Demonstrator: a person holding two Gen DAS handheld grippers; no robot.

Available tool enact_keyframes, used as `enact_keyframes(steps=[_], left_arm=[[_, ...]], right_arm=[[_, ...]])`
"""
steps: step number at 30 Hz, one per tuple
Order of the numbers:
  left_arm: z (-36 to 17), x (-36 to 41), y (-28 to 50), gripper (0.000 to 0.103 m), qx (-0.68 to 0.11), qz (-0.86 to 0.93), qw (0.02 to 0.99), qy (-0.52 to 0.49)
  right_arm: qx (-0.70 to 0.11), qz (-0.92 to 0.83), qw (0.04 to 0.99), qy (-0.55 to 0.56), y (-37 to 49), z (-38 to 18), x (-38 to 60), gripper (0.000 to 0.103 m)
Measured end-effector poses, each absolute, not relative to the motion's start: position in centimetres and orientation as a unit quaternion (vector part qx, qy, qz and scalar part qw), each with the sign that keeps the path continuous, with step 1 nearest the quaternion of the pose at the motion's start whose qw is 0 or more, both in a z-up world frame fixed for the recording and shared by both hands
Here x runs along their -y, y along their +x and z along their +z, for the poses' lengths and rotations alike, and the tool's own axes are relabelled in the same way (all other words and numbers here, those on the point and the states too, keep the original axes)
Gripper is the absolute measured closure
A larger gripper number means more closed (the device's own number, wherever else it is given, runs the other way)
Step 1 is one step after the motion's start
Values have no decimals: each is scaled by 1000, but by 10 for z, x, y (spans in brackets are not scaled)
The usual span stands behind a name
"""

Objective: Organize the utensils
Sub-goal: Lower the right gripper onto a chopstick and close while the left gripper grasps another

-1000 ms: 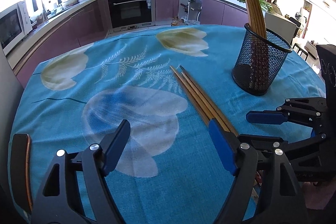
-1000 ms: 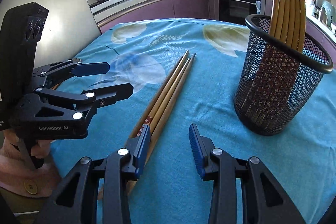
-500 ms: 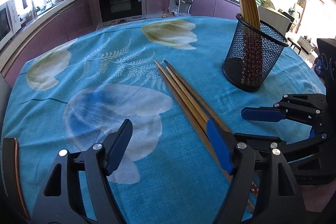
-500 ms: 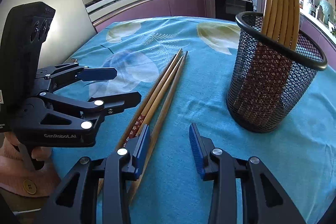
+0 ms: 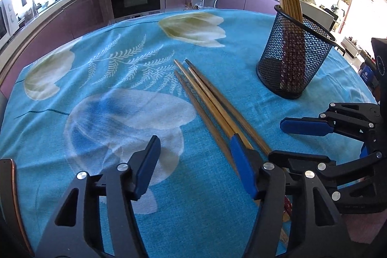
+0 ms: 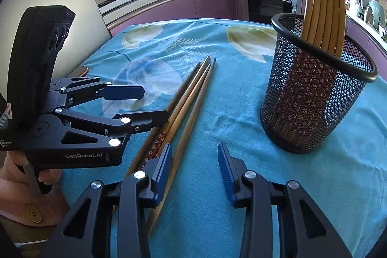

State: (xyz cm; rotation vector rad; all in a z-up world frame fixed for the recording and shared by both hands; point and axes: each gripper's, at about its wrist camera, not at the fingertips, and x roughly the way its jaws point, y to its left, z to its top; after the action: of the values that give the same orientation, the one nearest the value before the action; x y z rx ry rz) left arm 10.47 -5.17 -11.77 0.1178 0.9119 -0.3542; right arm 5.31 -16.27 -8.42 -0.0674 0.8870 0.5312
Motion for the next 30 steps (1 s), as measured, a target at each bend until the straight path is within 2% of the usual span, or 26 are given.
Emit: enact_keyframes(steps=[4, 6, 15, 17, 20, 22, 25, 27, 29, 30], left_arm=[[-118, 55, 107, 48, -438, -173, 880, 65], [-118, 56, 107, 56, -440, -177, 878, 68], [-117, 54, 113, 78, -445, -198, 871, 69], [-117, 51, 115, 78, -447, -198, 870, 64], [-119, 49, 117, 67, -448, -189, 871, 66], [-120, 47, 120, 66, -449, -192, 871, 59], [-120, 47, 121, 72, -450, -187, 871, 58], [-120, 47, 122, 82, -450, -182, 873, 53], [-119, 46, 122, 90, -451, -186, 872, 42], [-119, 46, 121, 91, -450, -183, 873, 40]], right_arm=[[-423, 251, 870, -39, 55, -85, 159, 67], [-423, 249, 870, -44, 56, -85, 156, 67], [-420, 242, 873, -53, 71, -86, 147, 72], [-419, 241, 874, -54, 74, -86, 145, 72], [-417, 237, 876, -56, 78, -86, 143, 73], [-415, 235, 877, -55, 81, -87, 142, 75], [-416, 235, 877, -46, 84, -86, 143, 80], [-417, 234, 877, -37, 85, -86, 146, 89], [-419, 234, 877, -21, 85, -87, 151, 93], [-419, 235, 877, -14, 85, -87, 153, 94]])
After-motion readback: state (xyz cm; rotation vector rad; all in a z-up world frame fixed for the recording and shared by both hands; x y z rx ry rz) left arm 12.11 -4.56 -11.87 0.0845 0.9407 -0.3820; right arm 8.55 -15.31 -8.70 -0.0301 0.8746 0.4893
